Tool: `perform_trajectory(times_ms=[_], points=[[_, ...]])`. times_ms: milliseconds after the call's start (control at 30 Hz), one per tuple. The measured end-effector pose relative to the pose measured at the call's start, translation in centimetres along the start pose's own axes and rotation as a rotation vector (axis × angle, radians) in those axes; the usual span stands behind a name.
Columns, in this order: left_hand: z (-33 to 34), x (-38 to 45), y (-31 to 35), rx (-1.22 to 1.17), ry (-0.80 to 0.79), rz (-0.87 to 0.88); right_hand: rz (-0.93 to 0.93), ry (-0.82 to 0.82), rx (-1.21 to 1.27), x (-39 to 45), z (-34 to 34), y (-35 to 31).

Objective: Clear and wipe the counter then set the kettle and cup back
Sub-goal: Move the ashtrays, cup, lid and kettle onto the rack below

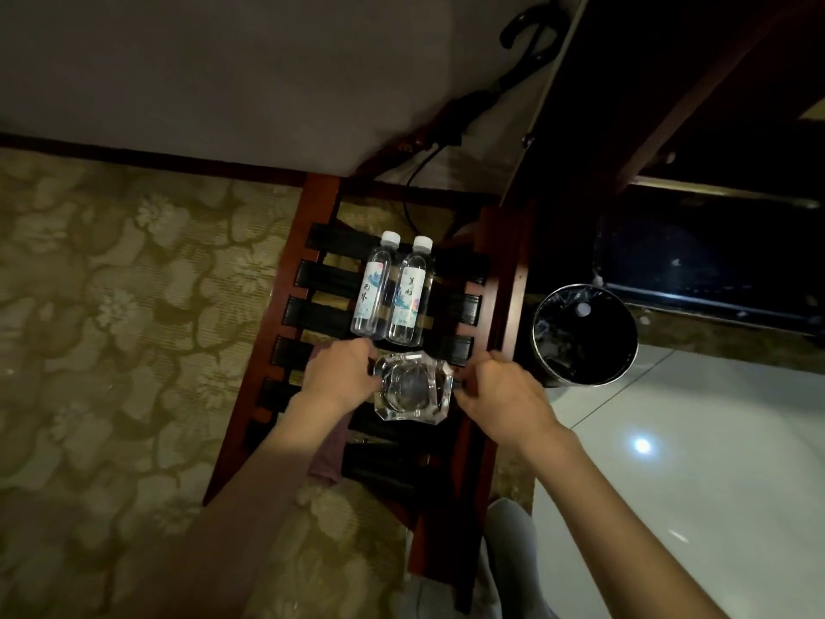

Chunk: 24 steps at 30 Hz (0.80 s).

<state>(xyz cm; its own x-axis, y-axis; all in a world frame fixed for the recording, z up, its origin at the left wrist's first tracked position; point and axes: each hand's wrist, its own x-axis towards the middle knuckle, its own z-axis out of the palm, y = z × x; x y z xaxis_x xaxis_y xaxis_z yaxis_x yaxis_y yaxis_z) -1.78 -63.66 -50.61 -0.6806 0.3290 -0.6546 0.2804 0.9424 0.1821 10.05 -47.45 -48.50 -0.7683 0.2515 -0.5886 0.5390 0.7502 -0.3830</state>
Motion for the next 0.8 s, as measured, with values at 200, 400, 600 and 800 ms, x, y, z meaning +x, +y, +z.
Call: perform_trajectory(times_ms=[200,400,600,800], points=[[-12.3,-7.2,6.9,0.176,0.101,0.203,-0.135,0.121,-0.09,-5.8,-11.7,-3.2],[-23.7,-15.9,13.9,0.208,0.211,0.442,-0.224,0.205,-0.097,-13.6,-23.8,-5.8],[-30.9,-22.9,22.0,0.286,0.272,0.653,-0.249,0.322,-0.11,-21.9,-33.9,-4.2],[-33.6,-26.6,31.1,0.367,0.297,0.736,-0.246,0.373,-0.178,-27.2,-41.9,1.0]])
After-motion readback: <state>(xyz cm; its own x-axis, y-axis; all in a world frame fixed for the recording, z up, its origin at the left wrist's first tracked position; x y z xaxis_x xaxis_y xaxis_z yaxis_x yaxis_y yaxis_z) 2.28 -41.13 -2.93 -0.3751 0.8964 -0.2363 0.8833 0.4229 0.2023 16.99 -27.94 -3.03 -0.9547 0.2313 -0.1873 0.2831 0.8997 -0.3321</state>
